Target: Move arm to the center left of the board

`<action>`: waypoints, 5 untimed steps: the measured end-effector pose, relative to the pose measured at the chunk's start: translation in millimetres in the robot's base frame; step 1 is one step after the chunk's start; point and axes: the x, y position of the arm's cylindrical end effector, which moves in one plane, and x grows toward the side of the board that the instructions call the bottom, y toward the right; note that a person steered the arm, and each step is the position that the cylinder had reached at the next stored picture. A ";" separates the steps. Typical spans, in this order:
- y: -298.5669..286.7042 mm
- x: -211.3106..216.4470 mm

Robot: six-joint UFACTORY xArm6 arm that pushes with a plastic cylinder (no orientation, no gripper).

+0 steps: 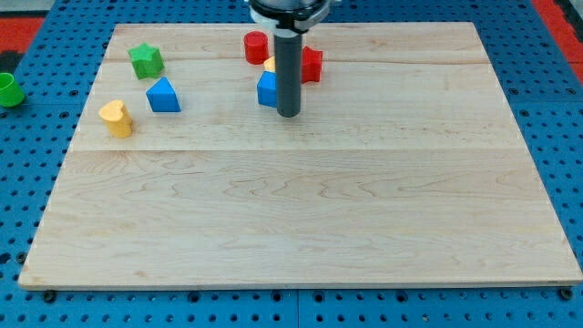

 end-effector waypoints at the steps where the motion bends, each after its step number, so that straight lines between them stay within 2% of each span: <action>1: -20.8 0.0; 3: -89.0 0.0; 4: -139.2 -7.3; 5: -157.4 -26.4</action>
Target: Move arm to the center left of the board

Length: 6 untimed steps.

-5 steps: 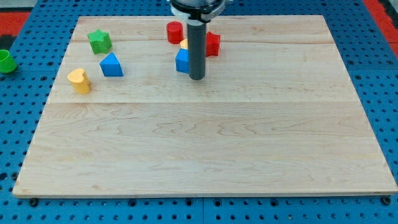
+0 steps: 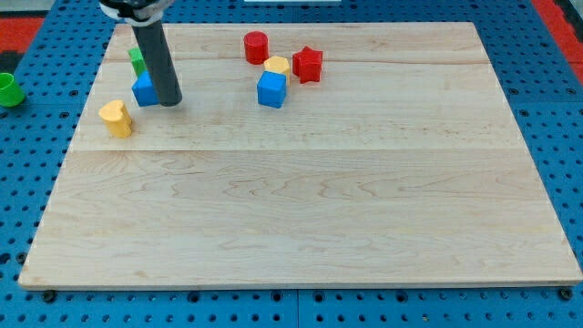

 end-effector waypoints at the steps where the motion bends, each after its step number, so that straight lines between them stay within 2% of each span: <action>1: 40.3 -7.2; 2: 110.1 -9.8; 3: 130.4 -10.9; 4: 216.0 -6.2; 5: 239.9 36.9; 6: 117.8 81.2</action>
